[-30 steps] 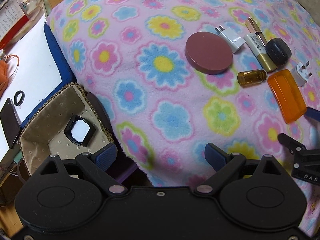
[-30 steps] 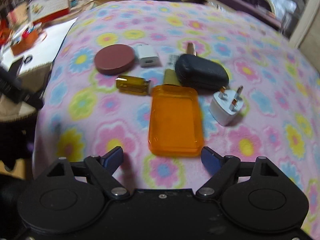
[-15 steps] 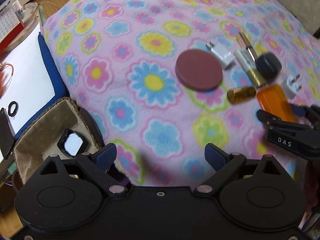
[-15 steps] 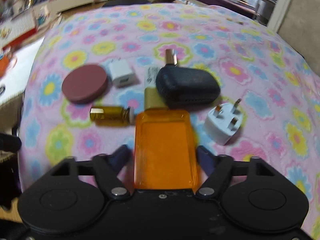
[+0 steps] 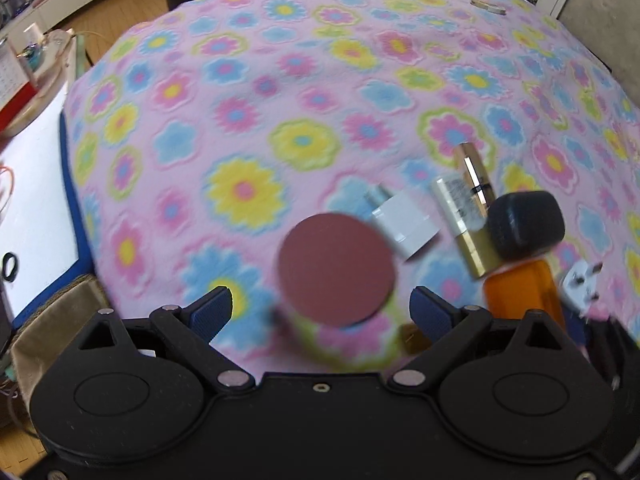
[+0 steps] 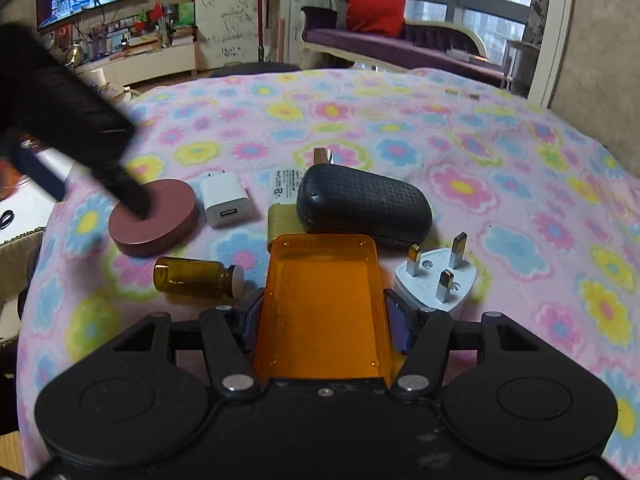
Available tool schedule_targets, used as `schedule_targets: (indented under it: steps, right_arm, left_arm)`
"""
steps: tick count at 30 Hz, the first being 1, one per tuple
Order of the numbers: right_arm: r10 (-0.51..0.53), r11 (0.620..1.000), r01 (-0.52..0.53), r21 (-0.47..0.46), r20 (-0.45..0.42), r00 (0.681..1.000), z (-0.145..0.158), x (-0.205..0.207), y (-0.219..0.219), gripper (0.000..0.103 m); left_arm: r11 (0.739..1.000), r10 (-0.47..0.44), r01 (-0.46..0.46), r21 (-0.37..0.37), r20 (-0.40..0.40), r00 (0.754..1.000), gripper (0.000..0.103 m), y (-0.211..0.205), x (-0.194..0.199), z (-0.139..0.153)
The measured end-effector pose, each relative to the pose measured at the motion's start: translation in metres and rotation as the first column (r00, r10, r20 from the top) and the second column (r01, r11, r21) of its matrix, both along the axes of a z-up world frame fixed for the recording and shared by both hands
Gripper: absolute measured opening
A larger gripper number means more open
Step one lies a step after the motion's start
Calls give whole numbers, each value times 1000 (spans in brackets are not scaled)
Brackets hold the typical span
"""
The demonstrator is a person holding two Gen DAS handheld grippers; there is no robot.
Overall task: Organize rigid objects
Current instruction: 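Grasp the orange tray with the right gripper while the left grasps the brown compact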
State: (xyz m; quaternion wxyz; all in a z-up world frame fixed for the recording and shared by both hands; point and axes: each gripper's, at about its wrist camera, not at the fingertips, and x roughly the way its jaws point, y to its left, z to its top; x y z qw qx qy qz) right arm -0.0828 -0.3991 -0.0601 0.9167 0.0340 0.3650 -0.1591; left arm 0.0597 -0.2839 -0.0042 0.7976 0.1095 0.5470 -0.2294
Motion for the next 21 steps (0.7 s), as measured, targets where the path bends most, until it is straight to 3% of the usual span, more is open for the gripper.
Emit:
schedule_targets:
  steps: [5,12,16,21]
  right_arm:
    - [-3,996,0,86,43,999,3,-8,-12,59]
    - [-5,999,2,51,41,999,1,-8,-5,60]
    - [-4,1000,3,29,40,999,0,-8,-2,60]
    - [-1,1000,2,-10,42,999,-3,-7,5,60]
  left_arm:
    - [996,-30,28,83,26,999,93,-28,1,-12]
    - [993,16,-14,117,-15,1000,91,-37,12,-35]
    - [997,13,-13,81,-4,1000,71,-35,10,-31]
    - [996,35,-32,80,-42,998,71,-18,8,-25]
